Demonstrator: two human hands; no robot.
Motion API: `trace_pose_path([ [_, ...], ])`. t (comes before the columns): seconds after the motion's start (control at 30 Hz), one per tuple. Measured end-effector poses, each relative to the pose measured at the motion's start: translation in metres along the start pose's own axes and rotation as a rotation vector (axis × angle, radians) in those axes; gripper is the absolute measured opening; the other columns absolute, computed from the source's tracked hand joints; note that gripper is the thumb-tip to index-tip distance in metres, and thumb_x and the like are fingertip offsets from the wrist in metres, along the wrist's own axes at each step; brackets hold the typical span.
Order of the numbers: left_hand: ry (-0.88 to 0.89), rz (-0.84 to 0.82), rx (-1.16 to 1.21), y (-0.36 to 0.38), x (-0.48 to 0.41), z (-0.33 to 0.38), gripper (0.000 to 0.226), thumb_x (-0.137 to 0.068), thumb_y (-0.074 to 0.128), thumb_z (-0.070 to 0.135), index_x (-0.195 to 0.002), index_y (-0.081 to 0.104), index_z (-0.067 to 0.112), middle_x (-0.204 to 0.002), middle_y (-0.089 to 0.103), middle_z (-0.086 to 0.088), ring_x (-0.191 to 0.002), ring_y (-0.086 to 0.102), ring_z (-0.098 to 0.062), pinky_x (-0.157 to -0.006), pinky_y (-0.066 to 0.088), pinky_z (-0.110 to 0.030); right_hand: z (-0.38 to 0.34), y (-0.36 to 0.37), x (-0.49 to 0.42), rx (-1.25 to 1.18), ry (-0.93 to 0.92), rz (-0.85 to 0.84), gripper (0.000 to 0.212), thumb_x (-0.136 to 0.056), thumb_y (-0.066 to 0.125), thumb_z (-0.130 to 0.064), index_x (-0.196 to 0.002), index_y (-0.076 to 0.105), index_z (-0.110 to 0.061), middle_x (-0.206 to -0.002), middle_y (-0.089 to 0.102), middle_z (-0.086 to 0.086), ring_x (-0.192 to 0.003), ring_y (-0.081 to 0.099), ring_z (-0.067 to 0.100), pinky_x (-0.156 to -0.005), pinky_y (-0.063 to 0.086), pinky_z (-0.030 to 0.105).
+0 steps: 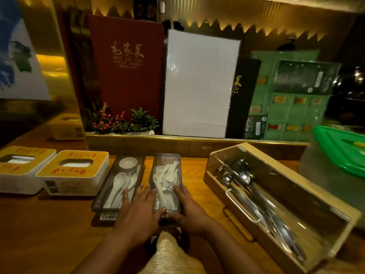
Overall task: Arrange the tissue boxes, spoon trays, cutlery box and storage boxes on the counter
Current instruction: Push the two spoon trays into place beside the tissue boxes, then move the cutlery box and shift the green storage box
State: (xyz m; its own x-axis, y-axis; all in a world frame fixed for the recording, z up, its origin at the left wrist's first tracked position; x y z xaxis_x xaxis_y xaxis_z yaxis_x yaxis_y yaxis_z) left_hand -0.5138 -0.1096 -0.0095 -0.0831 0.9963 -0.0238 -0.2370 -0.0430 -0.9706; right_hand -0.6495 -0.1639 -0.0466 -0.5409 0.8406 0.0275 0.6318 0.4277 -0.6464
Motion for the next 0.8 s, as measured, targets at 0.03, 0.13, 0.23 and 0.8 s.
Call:
trace_pose_path([
  [0.03, 0.002, 0.002, -0.001, 0.000, -0.001, 0.000, 0.072, -0.097, 0.029, 0.064, -0.159, 0.017, 0.028, -0.169, 0.012, 0.002, -0.156, -0.003, -0.018, -0.120, -0.017, -0.052, 0.001, 0.000, 0.004, -0.010, 0.013, 0.018, 0.116, -0.064, 0.069, -0.076, -0.156, 0.006, -0.042, -0.164, 0.009, -0.010, -0.147, 0.021, 0.015, -0.114, 0.037, 0.039],
  [0.13, 0.000, 0.007, -0.005, 0.001, -0.002, 0.000, 0.072, -0.098, 0.028, 0.062, -0.159, 0.019, 0.026, -0.169, 0.014, 0.001, -0.156, 0.001, -0.021, -0.121, -0.014, -0.052, -0.005, -0.007, 0.029, -0.079, 0.029, 0.068, 0.101, -0.072, 0.077, -0.050, -0.147, 0.011, -0.058, -0.153, 0.035, -0.007, -0.138, 0.040, 0.013, -0.110, 0.042, 0.039],
  [0.23, 0.001, 0.031, -0.010, 0.000, -0.008, 0.002, 0.072, -0.097, 0.033, 0.060, -0.157, 0.025, 0.022, -0.168, 0.017, -0.004, -0.156, 0.005, -0.025, -0.123, -0.004, -0.055, -0.012, -0.033, 0.070, 0.044, 0.084, 0.074, 0.095, -0.084, 0.075, -0.041, -0.155, 0.011, -0.039, -0.154, 0.037, 0.001, -0.134, 0.044, 0.018, -0.105, 0.042, 0.030],
  [0.8, 0.033, 0.045, 0.806, -0.005, -0.089, 0.162, 0.074, -0.093, 0.064, 0.047, -0.155, 0.032, 0.023, -0.159, 0.039, -0.012, -0.141, 0.041, -0.036, -0.107, 0.037, -0.050, 0.142, -0.236, 0.311, -0.422, 0.472, 1.198, 0.076, -0.075, 0.066, -0.069, -0.137, 0.048, -0.030, -0.133, 0.055, 0.002, -0.115, 0.056, 0.023, -0.093, 0.052, 0.050],
])
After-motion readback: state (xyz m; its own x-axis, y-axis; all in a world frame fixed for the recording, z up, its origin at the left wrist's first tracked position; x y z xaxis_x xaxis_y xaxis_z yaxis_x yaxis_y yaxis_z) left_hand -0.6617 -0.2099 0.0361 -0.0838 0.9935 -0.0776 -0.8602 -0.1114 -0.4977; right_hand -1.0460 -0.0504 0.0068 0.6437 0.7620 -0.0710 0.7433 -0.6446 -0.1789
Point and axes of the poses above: each hand's wrist, its own x-axis away from the middle knuckle, its own y-axis out of the palm, z = x × y, the point moved 9 cm from there along -x, towards the middle knuckle
